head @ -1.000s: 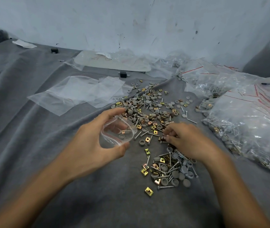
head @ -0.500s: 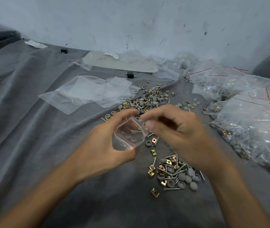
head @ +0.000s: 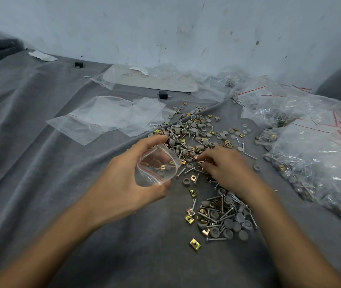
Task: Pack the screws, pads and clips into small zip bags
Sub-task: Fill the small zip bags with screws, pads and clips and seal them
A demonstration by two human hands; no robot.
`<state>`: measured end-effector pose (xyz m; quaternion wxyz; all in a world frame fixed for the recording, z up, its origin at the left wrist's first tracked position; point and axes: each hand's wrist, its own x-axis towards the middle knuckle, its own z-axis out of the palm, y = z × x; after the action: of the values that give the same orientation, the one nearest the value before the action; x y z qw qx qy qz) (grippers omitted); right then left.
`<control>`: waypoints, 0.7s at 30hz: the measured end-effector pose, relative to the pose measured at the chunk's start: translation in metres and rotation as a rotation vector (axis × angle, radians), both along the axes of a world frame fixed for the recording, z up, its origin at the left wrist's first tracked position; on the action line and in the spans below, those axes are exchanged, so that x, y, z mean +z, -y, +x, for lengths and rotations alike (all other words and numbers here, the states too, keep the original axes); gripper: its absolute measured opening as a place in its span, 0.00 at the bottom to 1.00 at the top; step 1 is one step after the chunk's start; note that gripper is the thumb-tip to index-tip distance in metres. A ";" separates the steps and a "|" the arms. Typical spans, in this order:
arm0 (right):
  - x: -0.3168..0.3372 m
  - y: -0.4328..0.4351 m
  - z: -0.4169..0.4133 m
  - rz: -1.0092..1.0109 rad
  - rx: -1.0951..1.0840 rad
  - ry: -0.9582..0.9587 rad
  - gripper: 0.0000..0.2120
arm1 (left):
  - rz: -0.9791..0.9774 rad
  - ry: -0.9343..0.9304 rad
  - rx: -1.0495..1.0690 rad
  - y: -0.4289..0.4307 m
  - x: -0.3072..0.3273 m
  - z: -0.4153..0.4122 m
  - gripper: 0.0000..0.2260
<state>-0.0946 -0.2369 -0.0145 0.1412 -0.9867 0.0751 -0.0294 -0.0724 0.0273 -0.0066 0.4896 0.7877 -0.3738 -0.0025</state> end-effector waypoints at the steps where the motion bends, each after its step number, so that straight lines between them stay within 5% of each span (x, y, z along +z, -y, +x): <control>1: 0.000 0.000 0.003 -0.032 0.000 -0.032 0.14 | -0.001 -0.001 -0.001 0.000 0.000 0.000 0.33; 11: 0.006 -0.003 0.005 -0.047 -0.012 -0.102 0.07 | -0.001 -0.020 0.005 -0.001 0.001 0.000 0.33; 17: 0.006 -0.004 0.004 -0.089 0.059 -0.143 0.13 | 0.008 -0.024 0.008 -0.001 0.003 -0.001 0.33; 21: 0.001 -0.007 0.001 -0.065 0.079 -0.083 0.05 | 0.011 -0.023 0.015 -0.002 0.004 -0.002 0.33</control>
<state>-0.0935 -0.2299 -0.0135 0.1071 -0.9933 0.0409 0.0148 -0.0741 0.0289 -0.0027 0.4894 0.7931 -0.3623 -0.0100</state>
